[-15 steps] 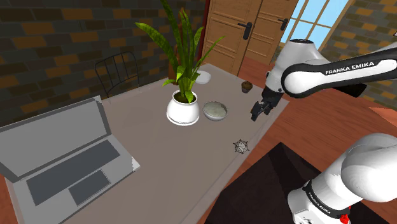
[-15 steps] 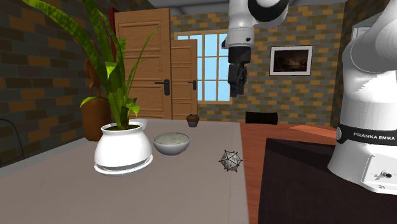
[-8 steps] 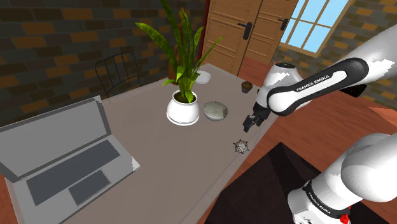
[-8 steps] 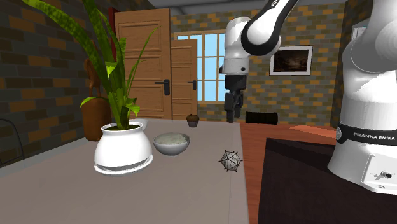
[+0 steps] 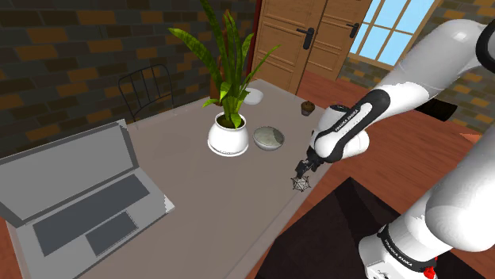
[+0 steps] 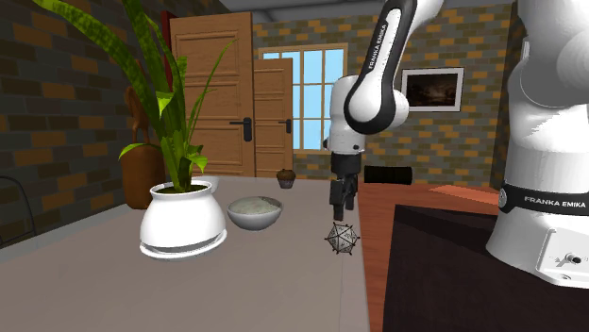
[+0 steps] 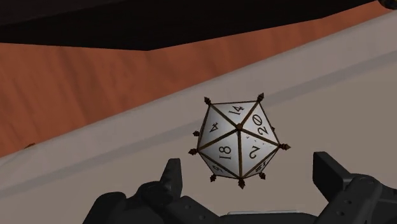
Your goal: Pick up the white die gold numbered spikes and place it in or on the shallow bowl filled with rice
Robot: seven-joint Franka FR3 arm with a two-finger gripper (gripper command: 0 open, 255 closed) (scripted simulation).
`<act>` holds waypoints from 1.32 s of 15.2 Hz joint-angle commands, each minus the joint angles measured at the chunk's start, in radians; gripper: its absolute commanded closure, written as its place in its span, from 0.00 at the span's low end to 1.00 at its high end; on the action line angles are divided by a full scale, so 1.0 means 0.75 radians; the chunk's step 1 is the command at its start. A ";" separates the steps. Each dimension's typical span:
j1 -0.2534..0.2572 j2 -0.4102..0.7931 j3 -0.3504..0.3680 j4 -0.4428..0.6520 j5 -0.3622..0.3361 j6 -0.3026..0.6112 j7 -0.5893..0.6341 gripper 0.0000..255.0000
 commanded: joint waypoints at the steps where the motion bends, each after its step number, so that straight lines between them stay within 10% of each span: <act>1: -0.023 0.096 0.035 0.024 0.067 0.071 -0.051 0.00; 15: -0.101 0.275 0.128 0.069 0.125 0.206 -0.098 0.00; 16: -0.102 0.276 0.128 0.070 0.125 0.207 -0.099 1.00; 20: -0.105 0.275 0.128 0.069 0.124 0.207 -0.101 1.00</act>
